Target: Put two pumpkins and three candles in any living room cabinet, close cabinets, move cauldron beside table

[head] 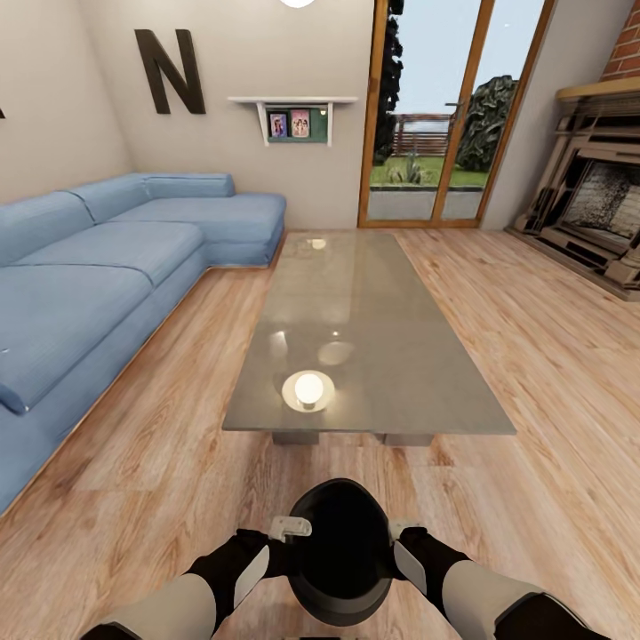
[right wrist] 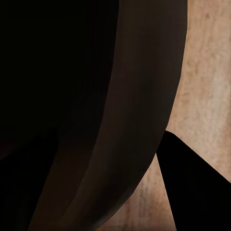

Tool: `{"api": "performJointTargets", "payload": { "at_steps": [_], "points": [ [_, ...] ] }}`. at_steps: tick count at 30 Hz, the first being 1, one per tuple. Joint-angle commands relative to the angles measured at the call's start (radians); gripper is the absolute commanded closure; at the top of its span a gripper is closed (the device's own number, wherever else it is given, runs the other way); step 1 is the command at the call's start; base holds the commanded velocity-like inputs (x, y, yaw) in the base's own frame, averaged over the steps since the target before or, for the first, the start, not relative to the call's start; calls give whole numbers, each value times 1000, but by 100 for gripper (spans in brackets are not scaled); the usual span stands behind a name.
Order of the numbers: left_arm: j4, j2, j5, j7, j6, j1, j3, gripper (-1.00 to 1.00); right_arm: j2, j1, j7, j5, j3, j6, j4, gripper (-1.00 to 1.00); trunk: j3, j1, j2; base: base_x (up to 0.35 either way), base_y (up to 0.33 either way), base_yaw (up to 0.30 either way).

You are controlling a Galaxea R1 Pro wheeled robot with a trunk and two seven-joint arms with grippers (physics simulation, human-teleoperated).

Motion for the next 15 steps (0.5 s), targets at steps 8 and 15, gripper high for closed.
{"api": "performJointTargets", "payload": {
  "at_steps": [8,15],
  "points": [
    [37,0,-22,3,3,-1,9,100,0,-1,-5,-11,-6,2,-10,100,-4,0,0,0,0,15],
    [37,0,-22,3,3,-1,9,100,0,-1,-5,-11,-6,2,-11,100,-13,0,0,0,0,69]
  ]
}}
